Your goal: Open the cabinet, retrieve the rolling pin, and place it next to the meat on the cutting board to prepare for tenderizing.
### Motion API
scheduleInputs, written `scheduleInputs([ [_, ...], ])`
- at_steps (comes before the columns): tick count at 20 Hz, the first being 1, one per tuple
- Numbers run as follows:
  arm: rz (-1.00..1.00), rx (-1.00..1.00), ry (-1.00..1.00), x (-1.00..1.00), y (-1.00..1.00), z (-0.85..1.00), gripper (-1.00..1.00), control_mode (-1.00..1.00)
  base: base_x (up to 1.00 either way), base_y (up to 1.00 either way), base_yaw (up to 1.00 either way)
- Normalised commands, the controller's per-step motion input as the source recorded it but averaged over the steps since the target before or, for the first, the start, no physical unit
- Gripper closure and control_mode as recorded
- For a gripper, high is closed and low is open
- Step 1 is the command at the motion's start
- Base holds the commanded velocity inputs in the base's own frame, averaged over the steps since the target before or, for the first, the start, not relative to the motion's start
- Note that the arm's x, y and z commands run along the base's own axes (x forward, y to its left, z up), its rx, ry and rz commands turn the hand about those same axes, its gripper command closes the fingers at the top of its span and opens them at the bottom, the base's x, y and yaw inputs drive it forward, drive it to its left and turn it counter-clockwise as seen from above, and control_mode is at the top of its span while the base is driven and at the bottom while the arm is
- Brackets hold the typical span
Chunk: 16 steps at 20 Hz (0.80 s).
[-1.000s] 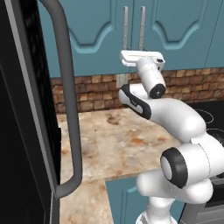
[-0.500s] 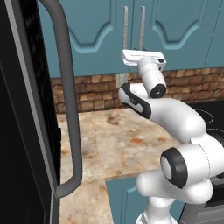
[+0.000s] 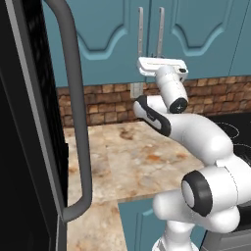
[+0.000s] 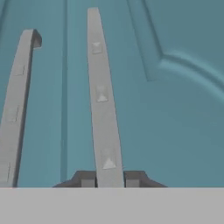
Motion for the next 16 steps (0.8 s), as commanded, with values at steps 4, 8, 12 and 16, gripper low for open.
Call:
scheduleInputs([
  [4,0.02,0.0,-0.09,-0.54,0.01,0.0,1.0,-1.0,0.0,0.0,0.0],
  [8,0.03,0.0,-0.1,-0.67,0.0,0.0,1.0,-1.0,0.0,0.0,0.0],
  [12,0.06,0.0,-0.07,-0.67,-0.22,0.0,1.0,-1.0,0.0,0.0,0.0],
  [16,0.09,-0.01,-0.04,-0.6,-0.55,0.0,1.0,-1.0,0.0,0.0,0.0],
])
